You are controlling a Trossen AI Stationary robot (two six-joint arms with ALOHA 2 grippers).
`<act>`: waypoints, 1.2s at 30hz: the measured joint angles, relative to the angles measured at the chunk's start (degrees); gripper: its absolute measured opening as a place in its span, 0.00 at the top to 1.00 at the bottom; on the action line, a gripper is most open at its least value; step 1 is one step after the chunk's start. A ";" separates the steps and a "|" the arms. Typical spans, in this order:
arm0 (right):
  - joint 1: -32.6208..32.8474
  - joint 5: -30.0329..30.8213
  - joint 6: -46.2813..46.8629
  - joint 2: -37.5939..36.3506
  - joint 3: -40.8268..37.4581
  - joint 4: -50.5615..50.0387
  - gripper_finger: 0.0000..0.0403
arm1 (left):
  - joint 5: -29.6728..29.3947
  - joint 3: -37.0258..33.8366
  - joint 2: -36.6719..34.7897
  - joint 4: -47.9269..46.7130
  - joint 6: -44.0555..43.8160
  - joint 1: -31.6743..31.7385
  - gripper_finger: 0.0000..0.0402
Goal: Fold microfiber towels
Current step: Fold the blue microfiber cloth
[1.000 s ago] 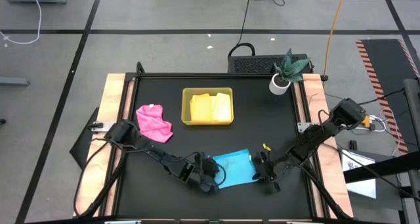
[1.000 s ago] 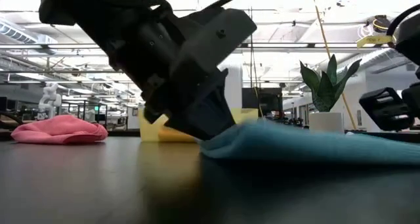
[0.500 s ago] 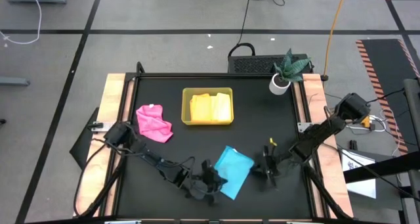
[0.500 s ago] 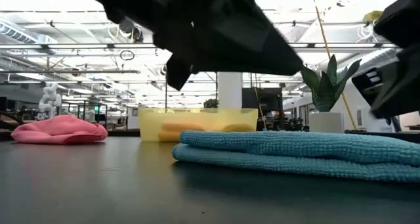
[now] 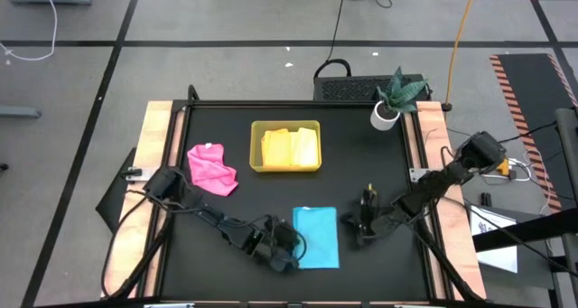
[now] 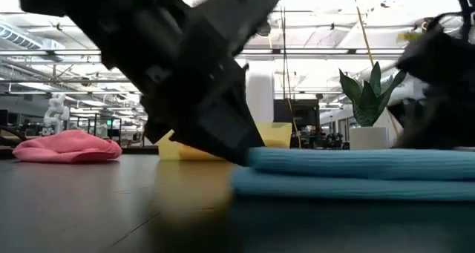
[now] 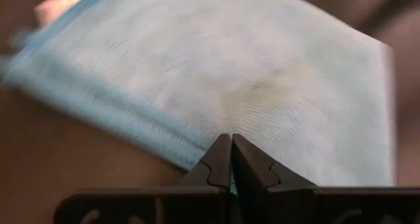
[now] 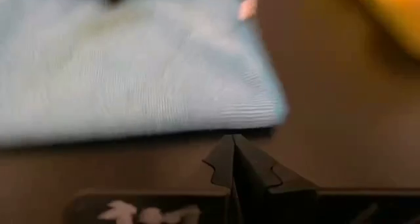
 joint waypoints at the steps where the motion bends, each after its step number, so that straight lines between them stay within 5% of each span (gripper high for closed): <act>1: 0.39 2.30 0.13 -1.57 0.05 -1.09 1.00 | -0.05 0.00 0.00 1.23 0.84 -0.46 0.98; 4: 1.76 5.46 0.93 -5.17 0.09 -3.16 1.00 | -1.90 0.00 -0.58 4.03 4.50 -1.50 0.99; 9: 5.37 -0.02 -1.80 -5.12 0.15 2.76 1.00 | -6.70 0.00 -0.72 8.75 10.78 -1.34 0.95; 16: 6.15 -9.68 -10.57 3.99 0.15 22.51 1.00 | -9.18 0.04 0.59 11.51 14.56 0.66 0.96; 22: 5.77 -11.19 -12.94 13.04 0.22 35.36 0.99 | -9.00 0.02 0.74 2.39 9.33 1.77 0.99; 31: 5.00 -11.12 -12.40 15.88 0.48 36.10 0.88 | -11.44 0.00 0.14 -3.61 3.90 1.14 0.99; 36: 5.11 -11.20 -13.67 15.40 1.56 35.25 0.78 | -13.04 0.02 -0.44 5.02 12.84 -1.14 0.97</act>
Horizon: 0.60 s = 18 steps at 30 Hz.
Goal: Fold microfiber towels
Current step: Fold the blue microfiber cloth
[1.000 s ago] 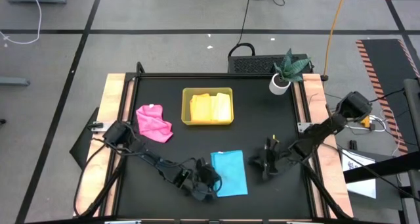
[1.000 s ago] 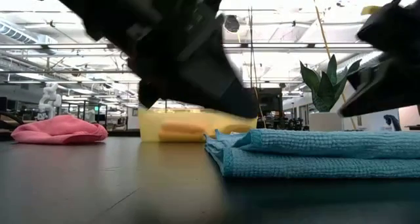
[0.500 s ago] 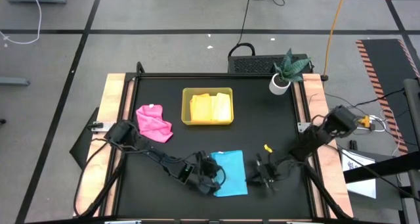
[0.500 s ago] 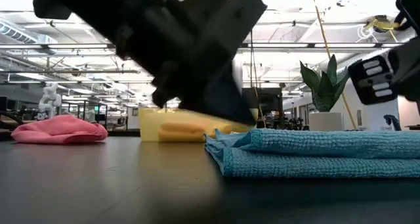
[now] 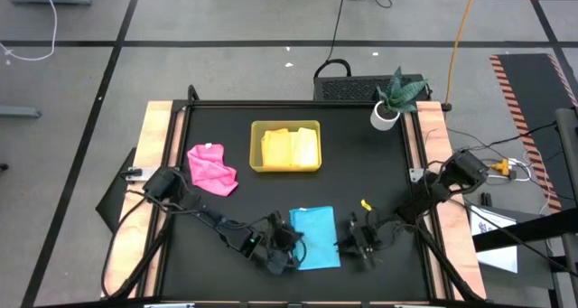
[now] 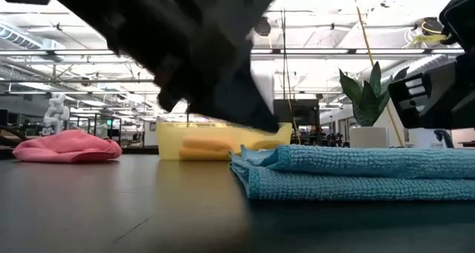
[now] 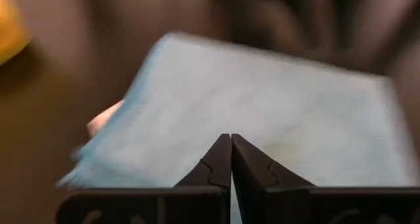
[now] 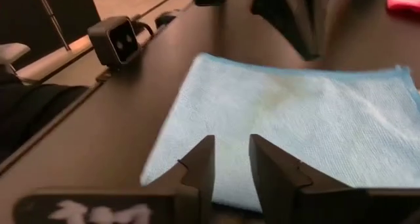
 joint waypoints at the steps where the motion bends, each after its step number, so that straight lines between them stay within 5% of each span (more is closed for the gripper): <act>1: 0.07 -0.46 -0.43 0.00 0.75 -0.40 0.77 | 0.33 0.00 0.00 2.71 3.03 -0.45 0.97; 4: 0.51 -2.85 -2.86 -0.02 4.00 -4.60 0.71 | 1.93 0.02 -0.17 9.38 13.41 -2.01 0.99; 9: 2.03 -3.00 -7.64 -0.02 7.14 -11.56 0.66 | 15.19 0.04 0.98 18.66 36.53 -5.53 0.96; 18: 3.57 -3.04 -7.75 -0.02 7.18 -12.64 0.67 | 17.13 0.09 2.05 13.08 32.38 -7.17 0.62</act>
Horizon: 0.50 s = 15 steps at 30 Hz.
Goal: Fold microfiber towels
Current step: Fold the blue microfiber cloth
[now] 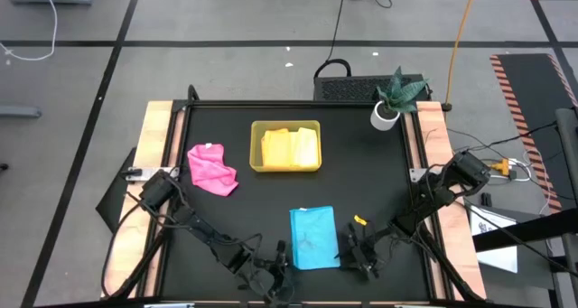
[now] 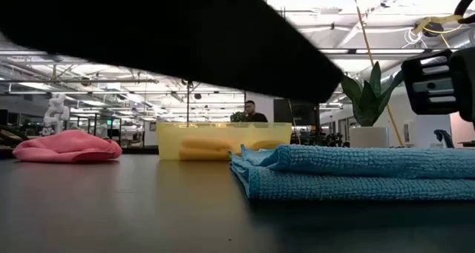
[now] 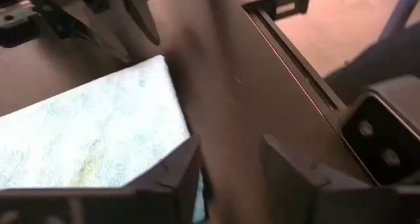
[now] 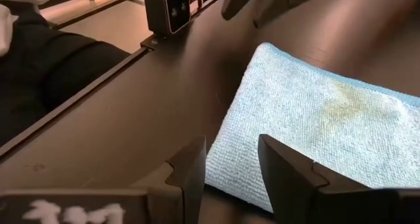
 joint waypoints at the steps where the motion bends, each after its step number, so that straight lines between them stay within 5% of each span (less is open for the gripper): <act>1: 0.00 0.00 0.00 0.00 0.00 0.20 0.67 | 0.05 0.00 0.00 -0.72 0.42 -0.05 0.58; 8: -0.28 0.00 -0.13 -0.02 0.00 0.45 0.68 | -2.76 0.00 0.00 -5.02 1.73 1.37 0.48; 15: -0.07 0.00 0.33 -0.02 0.00 -0.29 0.68 | -2.68 0.00 0.00 -4.86 3.45 2.35 0.62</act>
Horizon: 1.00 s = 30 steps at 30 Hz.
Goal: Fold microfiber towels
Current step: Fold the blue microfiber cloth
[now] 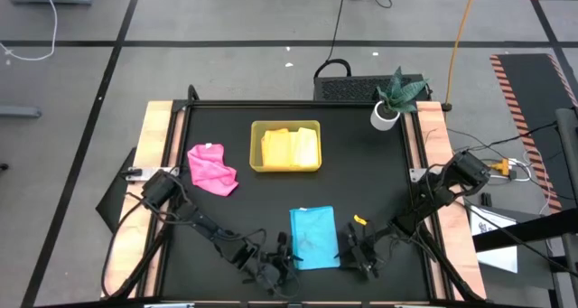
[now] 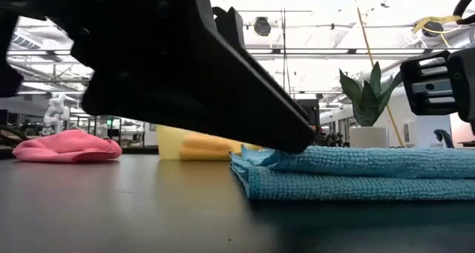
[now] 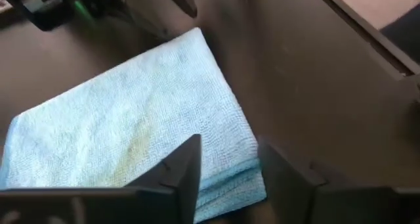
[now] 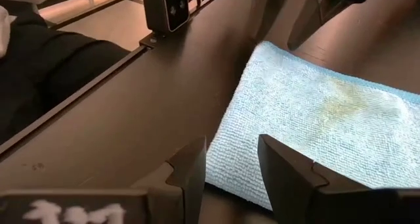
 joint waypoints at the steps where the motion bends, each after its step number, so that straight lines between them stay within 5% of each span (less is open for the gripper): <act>1: 0.02 0.00 0.00 0.00 0.00 0.00 0.68 | 0.39 0.00 0.00 -0.36 0.05 0.08 0.65; 11: 0.02 -0.02 0.00 0.00 0.00 0.00 0.68 | -0.21 0.00 -0.94 -2.53 0.97 0.18 0.98; 30: 0.02 -0.02 0.22 -0.02 0.00 -0.44 0.68 | -6.21 9.01 -2.47 -23.91 3.75 -1.59 0.99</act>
